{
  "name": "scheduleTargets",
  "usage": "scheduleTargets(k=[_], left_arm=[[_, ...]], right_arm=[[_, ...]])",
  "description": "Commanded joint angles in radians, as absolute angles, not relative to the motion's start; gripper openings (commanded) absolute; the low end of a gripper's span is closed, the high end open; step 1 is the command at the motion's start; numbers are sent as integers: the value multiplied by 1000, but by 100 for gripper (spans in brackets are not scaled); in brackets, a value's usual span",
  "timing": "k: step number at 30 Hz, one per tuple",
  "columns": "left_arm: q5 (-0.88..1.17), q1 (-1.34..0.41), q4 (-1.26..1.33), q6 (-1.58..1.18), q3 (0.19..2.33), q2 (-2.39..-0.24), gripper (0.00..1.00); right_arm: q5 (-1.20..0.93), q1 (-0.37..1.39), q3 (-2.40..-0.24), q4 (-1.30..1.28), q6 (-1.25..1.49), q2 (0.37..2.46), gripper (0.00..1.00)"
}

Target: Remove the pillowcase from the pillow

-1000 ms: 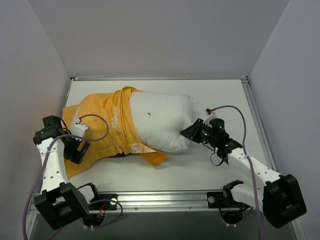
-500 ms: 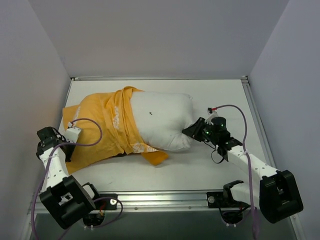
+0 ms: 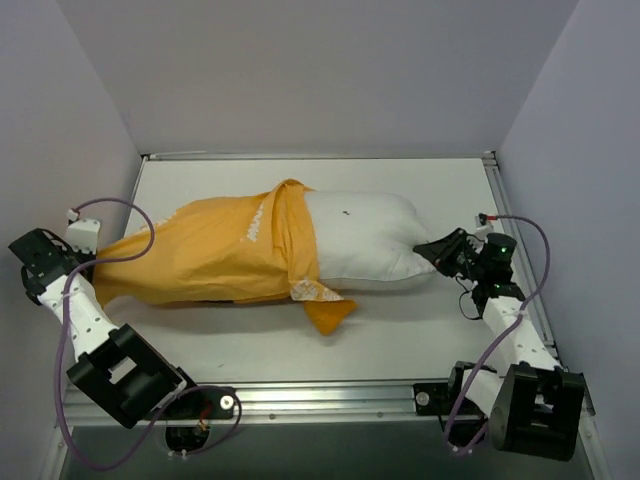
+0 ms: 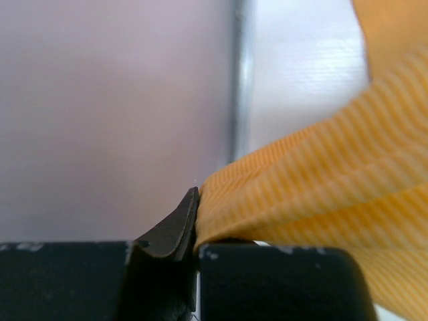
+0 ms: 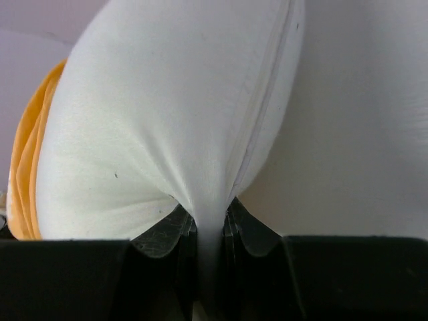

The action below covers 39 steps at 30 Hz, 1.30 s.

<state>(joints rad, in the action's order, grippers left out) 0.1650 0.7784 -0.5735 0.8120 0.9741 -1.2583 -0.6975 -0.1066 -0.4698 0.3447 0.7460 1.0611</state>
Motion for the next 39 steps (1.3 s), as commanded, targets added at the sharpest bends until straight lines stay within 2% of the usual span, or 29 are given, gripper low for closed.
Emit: scheduleTargets(k=[1,3,7,13,15,19,22,30,39], left_arm=[[9,845,-339,808,1152,-1239,2],[9,845,-344,810,1189,-1250,2],[6,821,-321,798,1232,-1299,2],[-221,614,-209,818,1195,-1362,2],[-251,548,-199,799,1221,-1370,2],[-250,508,-281,720,1334,-1436,2],[-299,488,-246,756,1356,-1471,2],[-291,609,-199,782,1456,-1552,2],[-255,640,-187,761,1607,-1568,2]], right_arm=[[-664,-323,-482,336,660,988,0],[-704,-380,-489,315,638,988,0],[-715,-383,-488,301,627,985,0],[-677,-403,-523,212,594,934,0],[-698,-463,-552,213,609,920,0],[-736,-563,-618,201,630,922,0],[-738,-620,-652,201,629,946,0],[-712,-670,-736,143,558,996,0],[-678,-707,-873,78,515,1026,0]])
